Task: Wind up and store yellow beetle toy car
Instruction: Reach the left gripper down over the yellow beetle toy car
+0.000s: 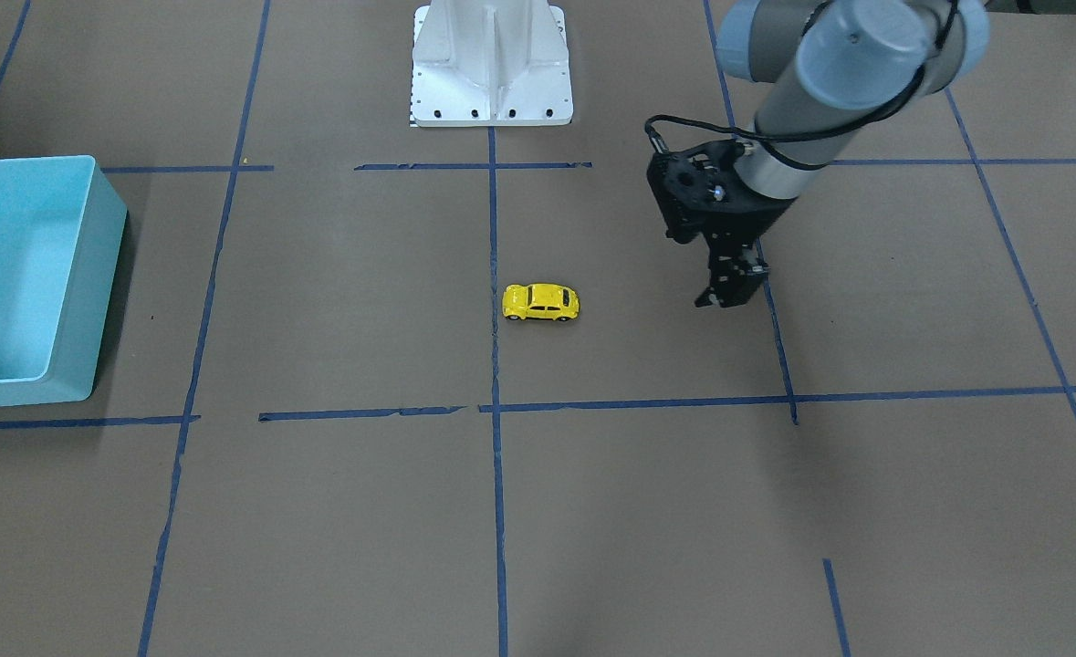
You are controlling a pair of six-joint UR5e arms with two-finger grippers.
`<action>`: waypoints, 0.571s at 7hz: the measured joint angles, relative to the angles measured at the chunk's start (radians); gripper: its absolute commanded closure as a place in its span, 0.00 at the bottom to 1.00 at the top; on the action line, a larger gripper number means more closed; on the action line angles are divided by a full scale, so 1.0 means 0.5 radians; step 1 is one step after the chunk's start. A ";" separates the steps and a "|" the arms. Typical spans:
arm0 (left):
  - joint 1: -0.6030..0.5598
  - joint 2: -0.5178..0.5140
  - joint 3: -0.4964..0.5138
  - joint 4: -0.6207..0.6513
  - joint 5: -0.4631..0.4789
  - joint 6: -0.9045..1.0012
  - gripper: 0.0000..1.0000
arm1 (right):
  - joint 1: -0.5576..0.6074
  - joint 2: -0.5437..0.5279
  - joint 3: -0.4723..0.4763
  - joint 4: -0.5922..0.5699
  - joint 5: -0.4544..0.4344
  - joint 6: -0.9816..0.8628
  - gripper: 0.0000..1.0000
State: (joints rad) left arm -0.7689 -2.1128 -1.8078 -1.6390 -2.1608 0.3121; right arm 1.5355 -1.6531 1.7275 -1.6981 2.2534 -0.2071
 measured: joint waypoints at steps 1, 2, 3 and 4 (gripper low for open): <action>0.179 -0.028 0.031 -0.082 0.163 0.043 0.01 | 0.000 0.000 0.000 0.000 0.000 0.000 0.00; 0.323 -0.072 0.066 -0.119 0.337 0.145 0.01 | 0.000 0.000 0.000 0.000 0.000 0.000 0.00; 0.390 -0.114 0.117 -0.133 0.429 0.247 0.01 | 0.000 0.001 -0.001 0.000 0.000 0.000 0.00; 0.414 -0.150 0.180 -0.142 0.466 0.291 0.01 | 0.000 0.001 -0.001 0.000 0.000 0.000 0.00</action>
State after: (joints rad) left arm -0.5616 -2.1880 -1.7176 -1.7102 -1.9277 0.4574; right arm 1.5356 -1.6526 1.7269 -1.6981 2.2534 -0.2071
